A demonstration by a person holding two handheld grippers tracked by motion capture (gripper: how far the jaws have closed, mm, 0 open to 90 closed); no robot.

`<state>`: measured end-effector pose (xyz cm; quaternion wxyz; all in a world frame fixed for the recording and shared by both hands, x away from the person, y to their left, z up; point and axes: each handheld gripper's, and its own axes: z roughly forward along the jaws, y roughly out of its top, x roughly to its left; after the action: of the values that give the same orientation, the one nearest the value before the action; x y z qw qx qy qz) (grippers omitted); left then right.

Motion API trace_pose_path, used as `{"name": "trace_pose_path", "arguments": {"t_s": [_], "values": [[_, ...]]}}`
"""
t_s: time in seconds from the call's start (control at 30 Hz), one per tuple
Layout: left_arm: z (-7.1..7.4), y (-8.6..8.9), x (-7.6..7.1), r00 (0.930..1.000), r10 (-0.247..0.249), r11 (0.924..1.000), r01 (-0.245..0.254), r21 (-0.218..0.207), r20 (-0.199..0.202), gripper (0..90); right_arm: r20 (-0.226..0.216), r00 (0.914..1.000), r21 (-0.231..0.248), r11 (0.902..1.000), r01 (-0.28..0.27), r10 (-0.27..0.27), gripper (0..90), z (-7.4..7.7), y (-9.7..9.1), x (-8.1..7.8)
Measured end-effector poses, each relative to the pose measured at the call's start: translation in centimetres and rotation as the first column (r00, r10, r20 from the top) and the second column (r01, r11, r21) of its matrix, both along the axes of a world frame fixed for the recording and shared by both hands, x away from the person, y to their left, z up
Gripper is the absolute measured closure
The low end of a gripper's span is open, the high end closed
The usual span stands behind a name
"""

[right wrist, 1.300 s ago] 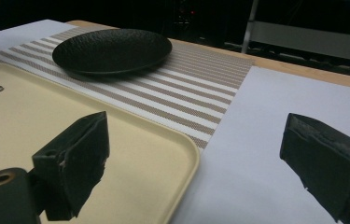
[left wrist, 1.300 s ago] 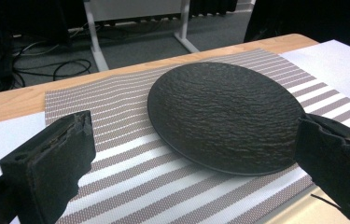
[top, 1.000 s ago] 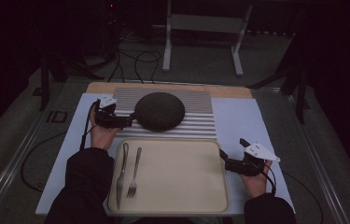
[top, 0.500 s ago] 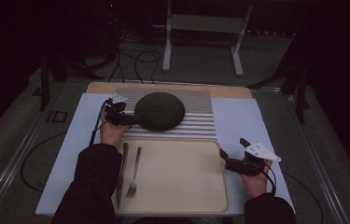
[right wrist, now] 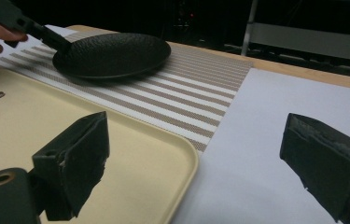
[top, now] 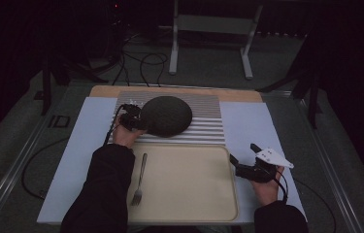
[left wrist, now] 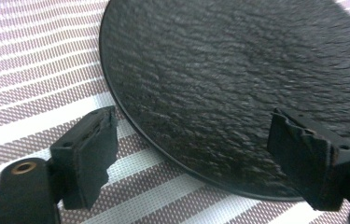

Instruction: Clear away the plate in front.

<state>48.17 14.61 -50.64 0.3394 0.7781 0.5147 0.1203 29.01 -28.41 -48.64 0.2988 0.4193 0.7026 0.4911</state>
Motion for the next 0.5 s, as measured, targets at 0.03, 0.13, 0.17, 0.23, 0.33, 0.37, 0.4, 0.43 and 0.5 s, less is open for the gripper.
{"name": "trace_pose_path", "arguments": {"t_s": [0.03, 0.13, 0.17, 0.23, 0.33, 0.37, 0.4, 0.43, 0.5], "values": [[0.0, 0.0, 0.0, 1.0000, 0.000, 1.0000, 0.000, 0.000, 0.000, 19.2, 0.000, 1.0000, 0.001, 1.0000, -0.001, 0.001, 8.5, 0.0, 0.0, 0.0], [-0.4, 0.0, 0.4, 0.9995, 0.015, 0.9999, -0.016, -0.007, -0.029, 21.6, -0.001, 1.0000, 0.003, 1.0000, 0.000, 0.000, 8.6, 0.0, -0.1, 0.0], [-0.6, 0.1, 0.5, 0.9989, 0.017, 0.9996, -0.018, -0.022, -0.045, 22.6, -0.001, 1.0000, 0.004, 1.0000, 0.002, -0.002, 8.6, 0.0, -0.1, 0.0], [-0.7, 0.1, 0.6, 0.9983, 0.014, 0.9994, -0.016, -0.032, -0.057, 23.9, 0.000, 1.0000, 0.006, 1.0000, 0.003, -0.003, 8.6, 0.0, -0.1, 0.0], [-1.0, 0.4, 0.8, 0.9963, 0.013, 0.9974, -0.019, -0.070, -0.085, 24.7, 0.002, 1.0000, 0.006, 0.9999, 0.009, -0.009, 8.6, 0.1, -0.2, 0.0], [-1.0, 0.4, 0.8, 0.9963, 0.013, 0.9974, -0.019, -0.070, -0.085, 25.4, 0.004, 1.0000, 0.005, 1.0000, 0.009, -0.009, 8.8, 0.1, -0.2, 0.0], [-1.0, 0.4, 0.8, 0.9958, 0.006, 0.9967, -0.013, -0.080, -0.092, 26.6, 0.007, 0.9999, 0.004, 1.0000, 0.008, -0.008, 8.8, 0.1, -0.2, 0.0], [-1.0, 0.4, 0.9, 0.9956, 0.008, 0.9958, -0.016, -0.090, -0.093, 26.5, 0.007, 0.9999, 0.004, 1.0000, 0.009, -0.009, 8.8, 0.1, -0.2, 0.0], [-1.0, 0.3, 0.9, 0.9941, 0.019, 0.9931, -0.032, -0.113, -0.107, 25.5, 0.007, 0.9999, 0.004, 0.9999, 0.010, -0.010, 8.8, 0.1, -0.2, 0.0]]}}
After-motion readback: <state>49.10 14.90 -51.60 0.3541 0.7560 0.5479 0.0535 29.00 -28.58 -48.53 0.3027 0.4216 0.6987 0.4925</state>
